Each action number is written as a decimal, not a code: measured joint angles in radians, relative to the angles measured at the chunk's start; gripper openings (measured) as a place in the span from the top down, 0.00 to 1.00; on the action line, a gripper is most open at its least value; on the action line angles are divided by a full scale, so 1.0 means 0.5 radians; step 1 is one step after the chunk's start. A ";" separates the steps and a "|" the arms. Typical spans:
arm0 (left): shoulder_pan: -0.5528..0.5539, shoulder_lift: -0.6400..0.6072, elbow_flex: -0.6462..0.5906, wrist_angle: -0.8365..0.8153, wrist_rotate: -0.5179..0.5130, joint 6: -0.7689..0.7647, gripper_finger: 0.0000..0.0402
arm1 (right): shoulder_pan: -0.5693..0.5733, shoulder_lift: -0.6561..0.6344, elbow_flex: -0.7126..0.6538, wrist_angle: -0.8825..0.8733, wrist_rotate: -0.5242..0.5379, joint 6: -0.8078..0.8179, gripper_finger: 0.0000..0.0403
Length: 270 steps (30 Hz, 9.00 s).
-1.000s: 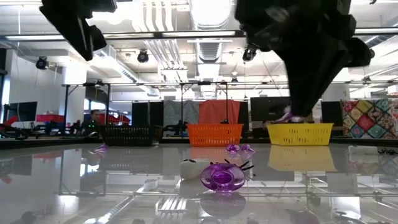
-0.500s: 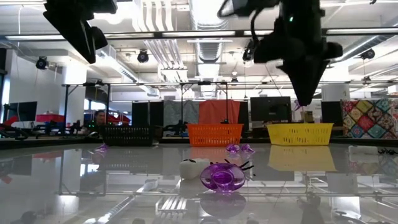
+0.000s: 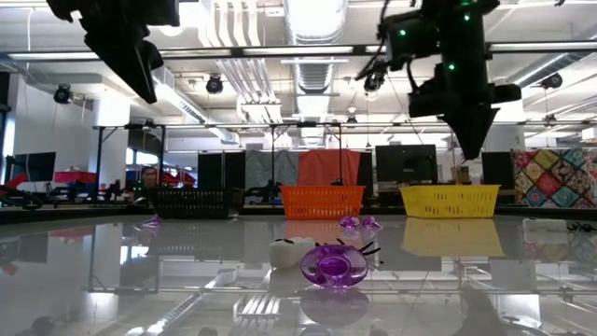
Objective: Sort Halloween decoration
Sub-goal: Put the witch hat toy into the yellow bin, then put the skeleton toy into the orange bin, then put the spider toy into the black bin
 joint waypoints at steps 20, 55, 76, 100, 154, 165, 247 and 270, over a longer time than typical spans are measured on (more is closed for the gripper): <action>0.344 0.146 0.012 0.012 -0.316 0.152 0.77 | -0.960 -0.294 -0.348 0.625 0.005 -0.657 0.98; 0.425 0.565 0.014 0.341 0.024 0.200 0.77 | -1.045 -0.269 -0.135 0.709 0.020 -0.765 0.72; 0.371 0.578 0.022 0.620 0.607 -0.216 0.66 | -0.587 -0.269 0.028 0.503 0.011 -0.367 0.70; -0.392 0.861 0.022 1.066 0.357 -0.941 0.66 | 0.104 -0.269 0.026 0.505 0.027 0.469 0.68; -0.646 2.186 1.292 0.593 0.291 -1.395 0.72 | 0.192 -0.269 0.024 0.446 0.011 0.168 0.68; -0.645 2.168 1.287 0.526 0.259 -0.977 0.98 | 0.192 -0.269 0.024 0.452 0.011 0.242 0.68; 1.220 1.563 0.970 0.781 0.881 1.268 0.75 | 0.185 -0.269 -0.367 0.467 0.188 0.511 0.68; 1.190 1.143 0.971 0.083 1.040 1.274 0.70 | 0.360 -0.269 -0.367 0.458 -0.452 0.520 0.68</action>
